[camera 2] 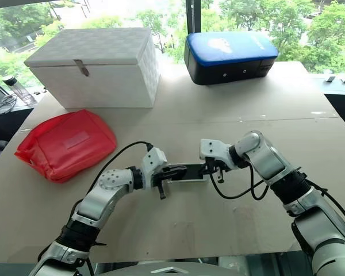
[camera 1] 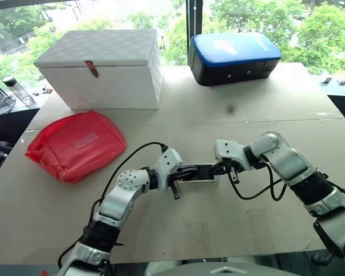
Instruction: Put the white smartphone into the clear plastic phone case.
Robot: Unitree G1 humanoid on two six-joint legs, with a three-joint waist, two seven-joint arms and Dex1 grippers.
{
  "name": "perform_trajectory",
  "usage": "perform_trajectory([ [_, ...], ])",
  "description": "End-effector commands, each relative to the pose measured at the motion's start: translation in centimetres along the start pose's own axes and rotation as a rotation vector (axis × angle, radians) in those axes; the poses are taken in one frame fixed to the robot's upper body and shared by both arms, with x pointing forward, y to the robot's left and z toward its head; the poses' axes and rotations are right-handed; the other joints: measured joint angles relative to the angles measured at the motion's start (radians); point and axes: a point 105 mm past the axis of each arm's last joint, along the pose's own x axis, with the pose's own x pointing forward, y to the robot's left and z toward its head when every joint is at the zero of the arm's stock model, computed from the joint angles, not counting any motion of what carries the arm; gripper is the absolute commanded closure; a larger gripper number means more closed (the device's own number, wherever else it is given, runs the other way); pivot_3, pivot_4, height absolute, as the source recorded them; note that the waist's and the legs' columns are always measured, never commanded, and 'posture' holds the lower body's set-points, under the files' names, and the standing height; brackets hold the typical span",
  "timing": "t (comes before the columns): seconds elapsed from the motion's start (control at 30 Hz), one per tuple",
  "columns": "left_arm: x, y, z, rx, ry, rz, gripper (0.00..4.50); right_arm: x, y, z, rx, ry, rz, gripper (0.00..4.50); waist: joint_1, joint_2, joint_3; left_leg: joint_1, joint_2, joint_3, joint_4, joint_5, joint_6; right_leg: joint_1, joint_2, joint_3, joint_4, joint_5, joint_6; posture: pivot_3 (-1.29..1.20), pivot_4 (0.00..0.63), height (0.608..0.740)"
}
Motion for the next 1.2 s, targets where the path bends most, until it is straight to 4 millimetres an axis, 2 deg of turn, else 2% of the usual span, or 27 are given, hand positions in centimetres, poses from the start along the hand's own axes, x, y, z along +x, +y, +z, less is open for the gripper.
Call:
perform_trajectory([
  [0.03,-0.2,-0.5,-1.1,-0.021,0.051,-0.007,4.48,2.6,3.9,-8.0,0.180,0.286,0.151,4.50,0.000,-0.001,-0.001,0.000,0.000,0.000,0.000,0.000,0.000,0.000,0.000,0.000,0.000,0.000,0.000,0.00,0.150,0.740],
  [0.37,-0.2,-0.4,-1.1,-0.031,0.045,0.005,4.48,2.0,4.7,-8.4,0.176,0.307,0.199,4.50,0.001,-0.003,-0.003,0.002,0.000,-0.003,0.000,-0.001,-0.001,0.003,0.000,-0.003,0.000,0.000,0.000,0.00,0.150,0.740],
  [0.73,0.1,-0.4,-1.2,-0.031,0.040,-0.001,4.48,2.9,6.2,-7.8,0.136,0.269,0.261,4.50,0.002,-0.003,-0.003,0.002,0.000,-0.005,-0.001,-0.001,-0.001,0.004,0.000,-0.005,0.000,-0.001,-0.002,0.00,0.150,0.740],
  [1.03,0.2,-0.4,-1.1,-0.027,0.037,-0.003,4.48,3.8,7.2,-9.7,0.115,0.320,0.272,4.50,0.001,-0.006,-0.007,0.002,0.000,-0.008,-0.003,-0.001,-0.001,0.004,0.000,-0.008,0.000,-0.004,-0.003,0.00,0.150,0.740],
  [1.2,0.2,-0.5,-0.8,-0.024,0.038,-0.003,4.48,3.9,7.5,-9.6,0.110,0.321,0.279,4.50,0.001,-0.007,-0.008,0.006,0.000,-0.009,-0.004,-0.002,-0.003,0.008,0.000,-0.008,0.000,-0.005,-0.002,0.00,0.150,0.740],
])
